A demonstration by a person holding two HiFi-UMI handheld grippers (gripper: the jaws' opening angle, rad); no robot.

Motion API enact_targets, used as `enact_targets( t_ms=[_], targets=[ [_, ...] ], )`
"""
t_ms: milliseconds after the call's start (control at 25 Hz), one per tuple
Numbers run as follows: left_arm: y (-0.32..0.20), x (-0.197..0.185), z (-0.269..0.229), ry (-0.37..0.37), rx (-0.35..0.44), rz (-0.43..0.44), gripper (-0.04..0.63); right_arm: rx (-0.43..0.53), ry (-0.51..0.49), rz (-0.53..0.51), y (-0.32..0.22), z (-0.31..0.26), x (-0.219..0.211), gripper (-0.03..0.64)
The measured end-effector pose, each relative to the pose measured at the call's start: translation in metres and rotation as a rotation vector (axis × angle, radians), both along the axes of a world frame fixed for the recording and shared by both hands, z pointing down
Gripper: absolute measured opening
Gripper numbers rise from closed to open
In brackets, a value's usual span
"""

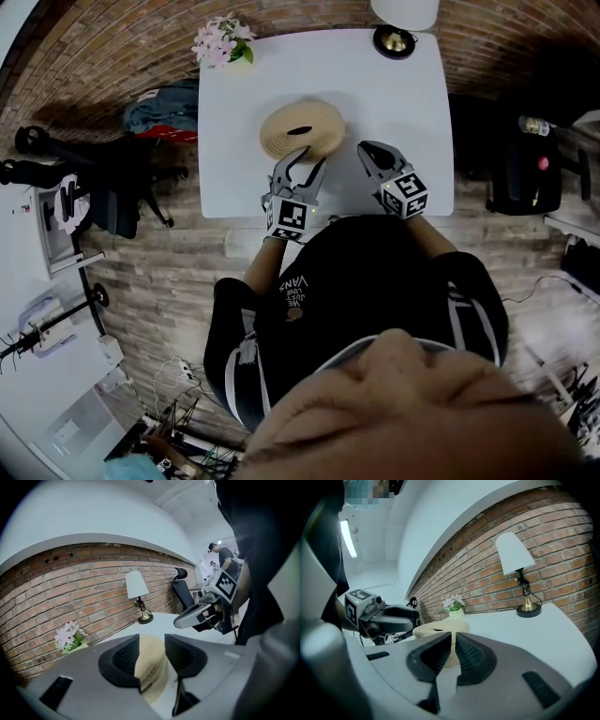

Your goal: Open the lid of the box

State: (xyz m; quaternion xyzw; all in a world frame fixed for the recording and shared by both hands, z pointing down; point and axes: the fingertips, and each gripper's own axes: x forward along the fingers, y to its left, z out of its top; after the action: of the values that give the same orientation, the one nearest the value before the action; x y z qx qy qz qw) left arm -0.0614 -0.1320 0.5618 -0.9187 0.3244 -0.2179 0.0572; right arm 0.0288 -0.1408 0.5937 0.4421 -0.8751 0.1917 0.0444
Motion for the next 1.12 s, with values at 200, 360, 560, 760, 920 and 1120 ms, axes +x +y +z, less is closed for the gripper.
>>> enact_targets(
  t_ms=[200,360,560,760,920,1120],
  targets=[
    [-0.005,0.013,0.012,-0.090,-0.059,0.058,0.235,-0.018,0.010,-0.037,-0.003,0.012,-0.002,0.005],
    [-0.007,0.020,0.026,-0.228,-0.054,0.135,0.264,-0.026,0.021,-0.060,-0.006,0.022,-0.004,0.005],
    [-0.009,0.029,0.043,-0.412,-0.055,0.219,0.291,-0.046,0.034,-0.095,-0.010,0.032,-0.007,0.005],
    [-0.014,0.036,0.053,-0.532,-0.034,0.251,0.296,-0.061,0.052,-0.132,-0.012,0.044,-0.012,0.006],
    [-0.014,0.037,0.063,-0.618,-0.051,0.282,0.296,-0.067,0.063,-0.154,-0.013,0.050,-0.016,0.006],
    [-0.016,0.035,0.072,-0.681,-0.069,0.290,0.296,-0.071,0.076,-0.201,-0.017,0.059,-0.022,0.012]
  ],
)
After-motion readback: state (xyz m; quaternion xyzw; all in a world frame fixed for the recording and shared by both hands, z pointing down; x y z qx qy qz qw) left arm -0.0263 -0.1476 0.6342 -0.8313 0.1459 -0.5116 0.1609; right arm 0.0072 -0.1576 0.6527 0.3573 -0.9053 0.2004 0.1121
